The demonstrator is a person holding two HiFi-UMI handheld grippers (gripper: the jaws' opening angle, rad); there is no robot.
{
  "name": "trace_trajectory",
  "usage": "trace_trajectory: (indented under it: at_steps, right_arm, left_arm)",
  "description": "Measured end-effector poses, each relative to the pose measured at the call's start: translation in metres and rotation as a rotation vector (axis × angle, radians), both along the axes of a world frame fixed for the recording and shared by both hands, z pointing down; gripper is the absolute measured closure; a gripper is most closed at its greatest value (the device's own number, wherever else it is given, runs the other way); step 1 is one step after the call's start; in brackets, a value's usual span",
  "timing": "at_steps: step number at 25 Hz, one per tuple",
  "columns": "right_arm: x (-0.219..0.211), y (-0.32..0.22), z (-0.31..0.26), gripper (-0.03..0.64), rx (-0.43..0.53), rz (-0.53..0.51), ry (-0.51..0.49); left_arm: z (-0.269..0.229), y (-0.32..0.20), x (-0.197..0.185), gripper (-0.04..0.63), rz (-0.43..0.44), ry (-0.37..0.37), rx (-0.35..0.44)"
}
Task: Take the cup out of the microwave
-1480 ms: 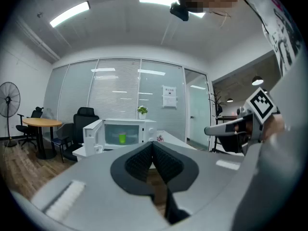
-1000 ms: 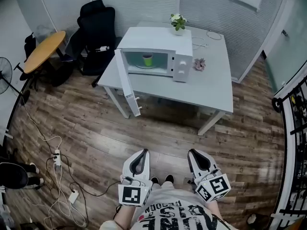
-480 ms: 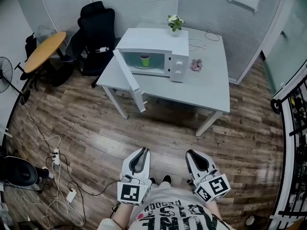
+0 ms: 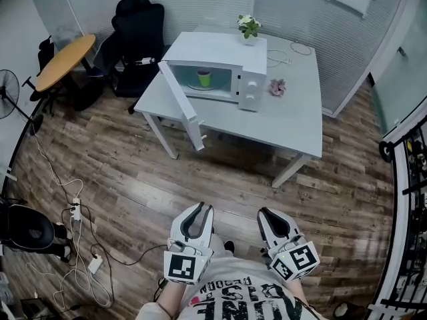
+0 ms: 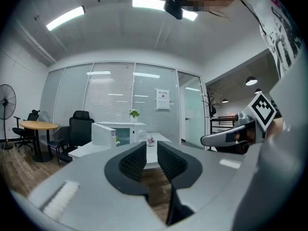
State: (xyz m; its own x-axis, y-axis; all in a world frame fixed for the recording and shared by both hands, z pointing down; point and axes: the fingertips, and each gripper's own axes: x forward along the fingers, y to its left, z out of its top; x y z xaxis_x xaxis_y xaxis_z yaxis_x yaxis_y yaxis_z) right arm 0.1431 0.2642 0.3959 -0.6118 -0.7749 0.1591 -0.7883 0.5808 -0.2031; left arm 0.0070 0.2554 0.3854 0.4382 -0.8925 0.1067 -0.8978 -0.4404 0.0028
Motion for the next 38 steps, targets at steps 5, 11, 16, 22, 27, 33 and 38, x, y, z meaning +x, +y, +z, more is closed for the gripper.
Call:
trace_trajectory:
  at_steps: [5, 11, 16, 22, 27, 33, 38]
  right_arm:
    - [-0.008, -0.019, 0.005, 0.583, -0.012, 0.005, 0.004]
    - [-0.022, -0.064, -0.003, 0.583, -0.007, 0.028, -0.001]
    - [-0.044, -0.101, -0.014, 0.583, 0.009, 0.043, -0.002]
    - [-0.074, -0.134, -0.014, 0.583, 0.009, 0.056, -0.001]
    - [-0.089, -0.148, -0.009, 0.583, 0.0, 0.076, 0.004]
    - [-0.092, -0.159, -0.007, 0.583, -0.015, 0.099, 0.012]
    - [-0.085, -0.174, 0.0, 0.583, -0.04, 0.119, 0.019]
  left_arm:
    - [0.001, -0.022, -0.011, 0.518, -0.015, 0.013, 0.008]
    - [-0.003, -0.069, -0.024, 0.518, 0.019, 0.02, 0.026]
    - [-0.015, -0.11, -0.048, 0.518, 0.02, -0.004, 0.016]
    - [-0.012, -0.143, -0.072, 0.518, 0.046, 0.007, 0.01]
    - [-0.001, -0.159, -0.085, 0.518, 0.066, 0.021, -0.007]
    - [0.003, -0.172, -0.089, 0.518, 0.083, 0.016, -0.012]
    - [0.01, -0.186, -0.082, 0.518, 0.095, 0.022, -0.027]
